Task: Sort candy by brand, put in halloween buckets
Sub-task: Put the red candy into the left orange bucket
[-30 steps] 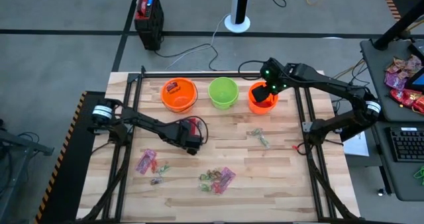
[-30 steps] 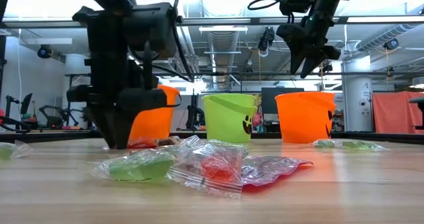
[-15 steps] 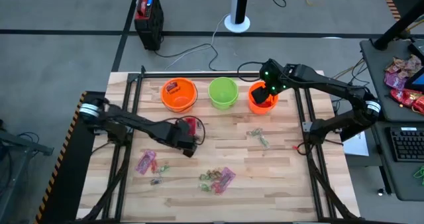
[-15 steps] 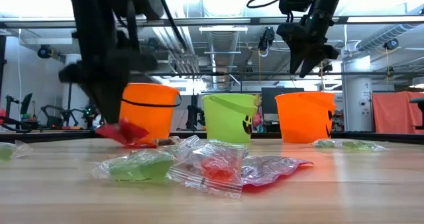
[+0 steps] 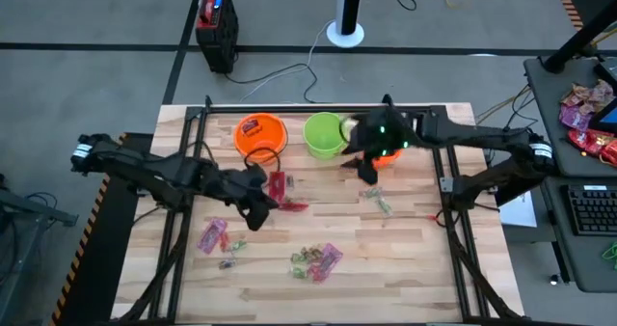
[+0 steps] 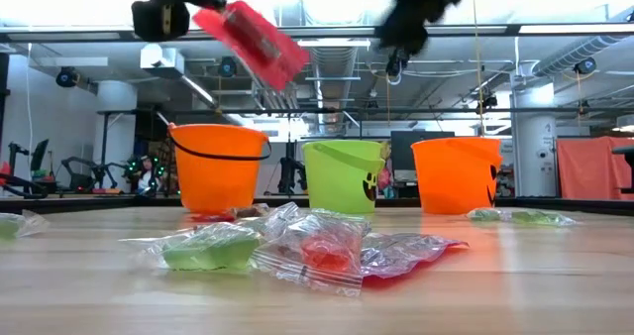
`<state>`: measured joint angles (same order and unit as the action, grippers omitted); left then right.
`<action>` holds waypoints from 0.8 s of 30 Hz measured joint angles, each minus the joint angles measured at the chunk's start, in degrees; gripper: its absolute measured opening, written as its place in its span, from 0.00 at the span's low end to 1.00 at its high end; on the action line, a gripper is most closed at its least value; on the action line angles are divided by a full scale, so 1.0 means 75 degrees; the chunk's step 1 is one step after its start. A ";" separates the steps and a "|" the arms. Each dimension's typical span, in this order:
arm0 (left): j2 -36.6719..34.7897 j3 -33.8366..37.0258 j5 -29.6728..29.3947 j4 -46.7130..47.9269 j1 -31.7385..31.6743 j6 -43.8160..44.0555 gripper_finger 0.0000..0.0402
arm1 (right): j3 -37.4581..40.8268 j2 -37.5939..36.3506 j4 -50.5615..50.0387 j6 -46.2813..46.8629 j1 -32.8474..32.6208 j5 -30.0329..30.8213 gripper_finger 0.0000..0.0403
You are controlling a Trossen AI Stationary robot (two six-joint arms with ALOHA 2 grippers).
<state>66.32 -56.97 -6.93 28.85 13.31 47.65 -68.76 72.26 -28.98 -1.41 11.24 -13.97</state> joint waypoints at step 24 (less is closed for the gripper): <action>0.0906 -0.0505 -0.0333 -0.1229 -0.0048 -0.0352 0.00 | -0.2133 0.3088 0.0628 -0.0750 -0.1696 0.0392 0.32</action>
<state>73.12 -60.76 -9.43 19.63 12.95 45.01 -84.76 95.42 -24.27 -7.04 -1.48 -11.03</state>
